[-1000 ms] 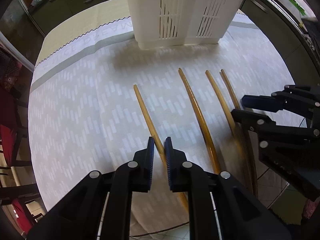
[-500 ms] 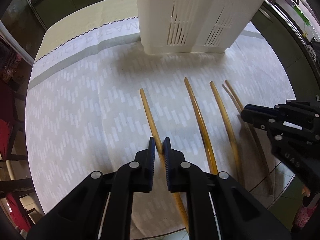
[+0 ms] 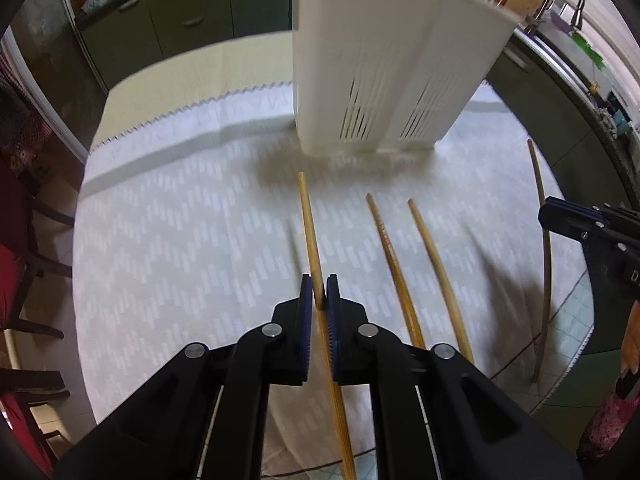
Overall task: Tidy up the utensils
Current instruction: 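Lift the chopstick upright with the left gripper while the right gripper grasps another chopstick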
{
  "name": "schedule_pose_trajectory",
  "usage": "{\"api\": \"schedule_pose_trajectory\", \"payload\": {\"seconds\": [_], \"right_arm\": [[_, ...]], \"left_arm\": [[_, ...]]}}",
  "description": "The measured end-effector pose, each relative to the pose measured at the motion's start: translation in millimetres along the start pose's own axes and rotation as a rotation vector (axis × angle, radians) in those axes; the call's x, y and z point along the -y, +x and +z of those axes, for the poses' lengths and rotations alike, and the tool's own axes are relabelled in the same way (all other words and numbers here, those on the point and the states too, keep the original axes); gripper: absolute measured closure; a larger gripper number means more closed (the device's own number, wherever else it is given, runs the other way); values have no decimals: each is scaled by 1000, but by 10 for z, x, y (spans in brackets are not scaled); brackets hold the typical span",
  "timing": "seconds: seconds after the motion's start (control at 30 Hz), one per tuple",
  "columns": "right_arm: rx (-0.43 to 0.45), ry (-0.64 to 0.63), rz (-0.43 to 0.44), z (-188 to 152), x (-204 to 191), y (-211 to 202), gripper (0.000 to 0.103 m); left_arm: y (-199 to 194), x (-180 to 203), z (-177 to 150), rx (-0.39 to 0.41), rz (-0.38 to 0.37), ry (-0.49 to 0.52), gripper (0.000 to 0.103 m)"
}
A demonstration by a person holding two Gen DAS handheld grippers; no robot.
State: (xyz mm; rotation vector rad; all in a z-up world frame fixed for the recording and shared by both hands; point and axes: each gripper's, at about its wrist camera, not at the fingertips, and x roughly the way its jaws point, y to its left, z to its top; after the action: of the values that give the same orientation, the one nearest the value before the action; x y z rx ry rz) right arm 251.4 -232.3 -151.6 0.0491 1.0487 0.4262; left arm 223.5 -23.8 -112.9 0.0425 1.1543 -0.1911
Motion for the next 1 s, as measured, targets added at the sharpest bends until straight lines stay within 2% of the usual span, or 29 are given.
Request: {"api": "schedule_pose_trajectory", "payload": {"seconds": [0.27,0.6,0.7,1.0], "right_arm": [[112,28,28,-31,42,-360,97],[171,13,27,-75,1,-597,97],[169,5,26,-71,-16,-585,97],[166,4,28,-81,-5,-605,97]], "left_arm": [[-395,26,-83,104,2,0,96],[-795,21,-44,221,20,20,96],[-686,-20,6,153,21,0,96],[76,-89,105,-67,66,-54,96]]}}
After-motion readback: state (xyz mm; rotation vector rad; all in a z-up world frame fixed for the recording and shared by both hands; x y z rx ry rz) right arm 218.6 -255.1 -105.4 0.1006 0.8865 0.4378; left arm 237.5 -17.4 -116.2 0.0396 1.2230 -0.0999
